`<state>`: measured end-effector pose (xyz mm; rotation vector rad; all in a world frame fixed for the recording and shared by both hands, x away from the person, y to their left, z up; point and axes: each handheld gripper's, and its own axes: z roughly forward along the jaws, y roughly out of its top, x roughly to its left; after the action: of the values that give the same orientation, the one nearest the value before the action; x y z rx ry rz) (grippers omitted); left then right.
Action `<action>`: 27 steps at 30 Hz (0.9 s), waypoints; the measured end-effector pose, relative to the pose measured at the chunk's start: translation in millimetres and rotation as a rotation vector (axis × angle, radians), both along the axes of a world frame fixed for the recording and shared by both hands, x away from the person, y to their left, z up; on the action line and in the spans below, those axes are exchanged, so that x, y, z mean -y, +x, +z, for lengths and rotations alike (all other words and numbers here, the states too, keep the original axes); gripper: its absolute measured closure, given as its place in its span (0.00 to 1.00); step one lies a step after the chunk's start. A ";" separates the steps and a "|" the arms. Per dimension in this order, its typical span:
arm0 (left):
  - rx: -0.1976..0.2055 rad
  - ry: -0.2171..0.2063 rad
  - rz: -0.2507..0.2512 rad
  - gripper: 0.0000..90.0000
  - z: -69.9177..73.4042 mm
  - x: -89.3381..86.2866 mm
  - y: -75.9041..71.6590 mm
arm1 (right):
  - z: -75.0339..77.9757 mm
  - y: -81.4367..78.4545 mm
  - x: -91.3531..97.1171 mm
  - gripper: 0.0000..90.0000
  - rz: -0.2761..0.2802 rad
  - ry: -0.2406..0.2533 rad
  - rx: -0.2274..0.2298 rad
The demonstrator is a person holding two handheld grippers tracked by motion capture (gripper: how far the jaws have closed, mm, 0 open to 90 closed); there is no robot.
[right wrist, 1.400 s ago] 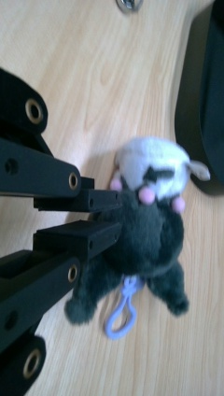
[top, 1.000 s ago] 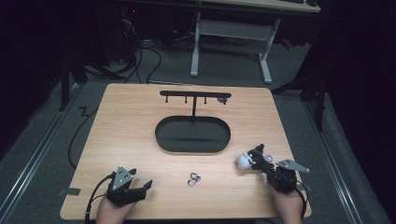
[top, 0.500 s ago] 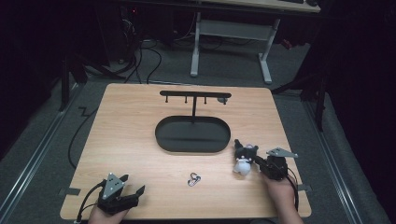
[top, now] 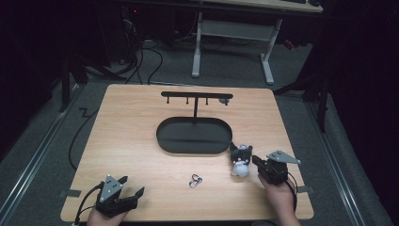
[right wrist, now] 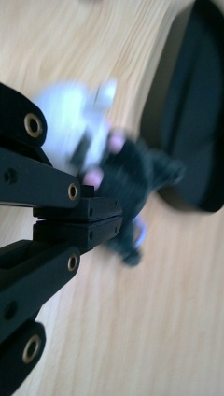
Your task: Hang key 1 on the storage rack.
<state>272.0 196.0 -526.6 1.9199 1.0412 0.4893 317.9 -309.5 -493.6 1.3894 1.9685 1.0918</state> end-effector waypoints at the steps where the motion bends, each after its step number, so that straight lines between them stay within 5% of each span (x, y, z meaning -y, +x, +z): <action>1: 0.002 0.003 -0.004 0.27 0.2 1.1 0.6 | 3.6 -4.1 -4.5 1.00 0.019 0.011 0.018; 6: -0.006 0.013 -0.020 0.27 -1.4 4.6 3.7 | 13.5 -17.7 -39.9 0.99 0.115 0.021 0.068; 11: -0.003 0.009 -0.024 0.27 -1.5 6.8 4.0 | 9.8 -17.3 -66.8 0.99 0.191 -0.008 0.047; 12: -0.003 0.014 -0.027 0.27 -1.5 6.8 3.7 | 1.6 -14.2 -77.6 0.99 0.210 -0.048 0.017; 18: -0.001 0.012 -0.032 0.27 0.3 7.2 4.0 | -19.0 -5.4 -70.1 0.99 0.146 -0.096 -0.074; 27: 0.005 0.003 -0.067 0.27 3.0 16.7 11.8 | -18.2 -17.6 -45.7 0.99 0.075 -0.090 -0.071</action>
<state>283.8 179.3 -523.6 1.9490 0.9704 0.4579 300.3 -263.8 -511.8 1.3335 2.1095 0.9859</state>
